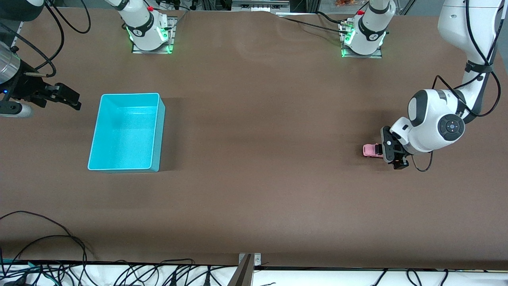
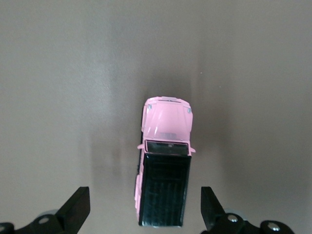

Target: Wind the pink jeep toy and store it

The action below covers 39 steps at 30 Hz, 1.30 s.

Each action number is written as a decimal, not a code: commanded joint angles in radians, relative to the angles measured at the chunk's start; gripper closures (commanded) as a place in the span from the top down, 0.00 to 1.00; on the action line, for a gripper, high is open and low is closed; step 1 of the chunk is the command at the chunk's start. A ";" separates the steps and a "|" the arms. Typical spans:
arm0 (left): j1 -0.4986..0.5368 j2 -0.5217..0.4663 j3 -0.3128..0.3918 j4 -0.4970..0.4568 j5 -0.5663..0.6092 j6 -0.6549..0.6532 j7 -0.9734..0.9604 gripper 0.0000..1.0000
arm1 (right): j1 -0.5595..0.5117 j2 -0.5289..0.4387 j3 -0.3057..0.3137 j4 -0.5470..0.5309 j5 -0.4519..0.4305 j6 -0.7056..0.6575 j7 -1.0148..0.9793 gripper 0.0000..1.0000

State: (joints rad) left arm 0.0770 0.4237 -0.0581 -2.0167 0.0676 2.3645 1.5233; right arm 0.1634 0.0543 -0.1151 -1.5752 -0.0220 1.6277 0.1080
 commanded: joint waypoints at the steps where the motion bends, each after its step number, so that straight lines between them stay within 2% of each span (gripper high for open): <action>1: 0.009 -0.040 -0.008 -0.105 0.026 0.113 0.035 1.00 | 0.002 -0.005 0.002 0.014 -0.009 -0.019 -0.002 1.00; 13: 0.010 -0.017 -0.008 -0.138 0.024 0.160 0.037 0.99 | 0.002 -0.005 0.002 0.014 -0.007 -0.019 -0.002 1.00; 15: 0.012 -0.014 -0.008 -0.137 0.024 0.162 0.037 0.89 | 0.002 -0.005 0.002 0.014 -0.007 -0.019 -0.002 1.00; 16: 0.010 -0.014 -0.008 -0.137 0.024 0.162 0.037 0.80 | 0.002 -0.005 0.002 0.014 -0.007 -0.019 -0.002 1.00; 18: 0.012 -0.010 -0.008 -0.137 0.024 0.162 0.043 0.53 | 0.002 -0.005 0.002 0.012 -0.007 -0.019 -0.002 1.00; 21: 0.010 -0.003 -0.006 -0.132 0.024 0.162 0.043 0.34 | 0.002 -0.005 0.002 0.014 -0.007 -0.019 -0.002 1.00; 22: 0.010 0.013 -0.006 -0.123 0.024 0.160 0.041 0.21 | 0.002 -0.005 0.002 0.014 -0.007 -0.019 -0.002 1.00; 32: 0.009 0.017 -0.005 -0.122 0.024 0.159 0.038 0.08 | 0.002 -0.005 0.002 0.014 -0.007 -0.019 -0.002 1.00; 39: 0.012 0.020 -0.003 -0.123 0.024 0.159 0.038 0.07 | 0.002 -0.005 0.002 0.014 -0.006 -0.019 -0.002 1.00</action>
State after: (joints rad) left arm 0.0773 0.4217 -0.0591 -2.1408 0.0678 2.5150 1.5514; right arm 0.1634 0.0543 -0.1150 -1.5751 -0.0220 1.6274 0.1080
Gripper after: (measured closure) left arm 0.507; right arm 0.000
